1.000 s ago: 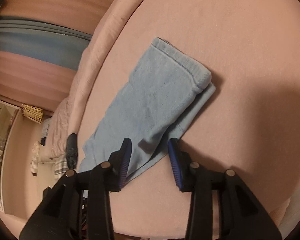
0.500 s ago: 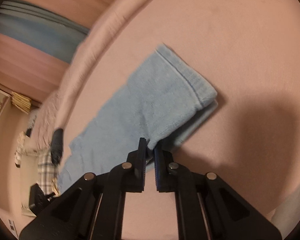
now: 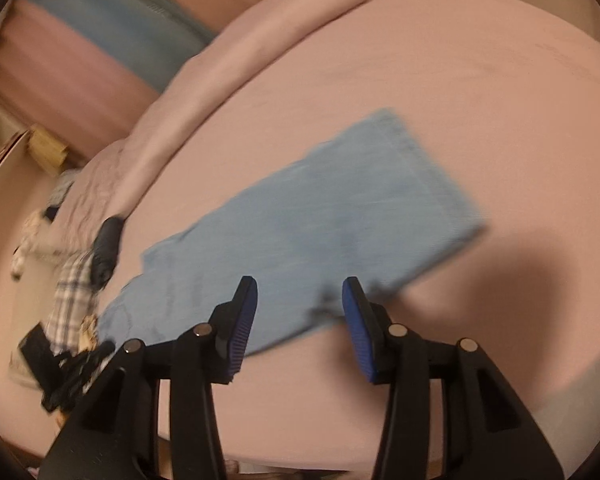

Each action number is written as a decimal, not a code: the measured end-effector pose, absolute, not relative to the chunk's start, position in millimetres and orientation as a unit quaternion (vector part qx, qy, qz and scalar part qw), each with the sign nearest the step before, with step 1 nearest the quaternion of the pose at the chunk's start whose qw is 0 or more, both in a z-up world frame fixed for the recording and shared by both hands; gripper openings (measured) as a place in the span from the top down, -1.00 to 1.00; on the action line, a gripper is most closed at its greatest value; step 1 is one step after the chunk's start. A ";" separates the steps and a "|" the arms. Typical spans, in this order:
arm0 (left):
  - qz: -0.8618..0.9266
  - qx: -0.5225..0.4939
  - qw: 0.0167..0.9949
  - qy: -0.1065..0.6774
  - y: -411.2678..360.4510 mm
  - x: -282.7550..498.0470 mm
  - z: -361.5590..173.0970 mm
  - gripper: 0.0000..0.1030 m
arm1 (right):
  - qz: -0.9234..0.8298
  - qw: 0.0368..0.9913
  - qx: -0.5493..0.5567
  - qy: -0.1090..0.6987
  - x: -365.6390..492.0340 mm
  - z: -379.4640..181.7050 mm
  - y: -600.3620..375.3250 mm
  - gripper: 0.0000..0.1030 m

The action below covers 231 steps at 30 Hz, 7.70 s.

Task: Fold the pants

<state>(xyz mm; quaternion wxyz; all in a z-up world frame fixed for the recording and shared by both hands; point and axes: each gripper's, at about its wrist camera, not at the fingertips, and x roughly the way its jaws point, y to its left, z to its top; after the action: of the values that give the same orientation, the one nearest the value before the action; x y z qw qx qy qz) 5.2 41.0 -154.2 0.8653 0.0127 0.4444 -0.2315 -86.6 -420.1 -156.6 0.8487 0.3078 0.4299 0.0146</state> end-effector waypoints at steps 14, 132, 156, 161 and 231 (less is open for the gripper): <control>-0.069 -0.202 0.866 0.452 194.9 -9.2 -178.1 0.18 | 0.172 0.826 0.211 0.494 -32.3 -182.1 -296.1 0.09; -0.463 0.188 0.744 0.444 -349.1 74.0 -177.1 0.79 | -0.066 0.885 0.273 0.370 -94.5 -150.3 -483.5 0.82; -0.381 0.215 0.764 0.475 -322.1 18.4 -208.5 -0.22 | -0.105 0.871 0.197 0.438 -51.9 -189.3 -478.4 0.26; -0.375 0.189 0.769 0.482 -318.0 19.6 -199.1 -0.27 | -0.120 0.880 0.145 0.435 -51.7 -190.4 -467.8 0.29; -0.256 -0.234 0.764 0.545 -1.4 82.9 -224.1 0.88 | 0.156 0.899 -0.172 0.372 -19.3 -186.0 -100.1 0.72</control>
<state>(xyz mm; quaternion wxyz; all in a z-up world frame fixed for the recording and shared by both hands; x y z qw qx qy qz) 82.9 -1.4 -224.1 0.7636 -0.2339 0.5449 -0.2557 -19.3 -100.1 -186.0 0.8987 -0.1720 0.3719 0.1564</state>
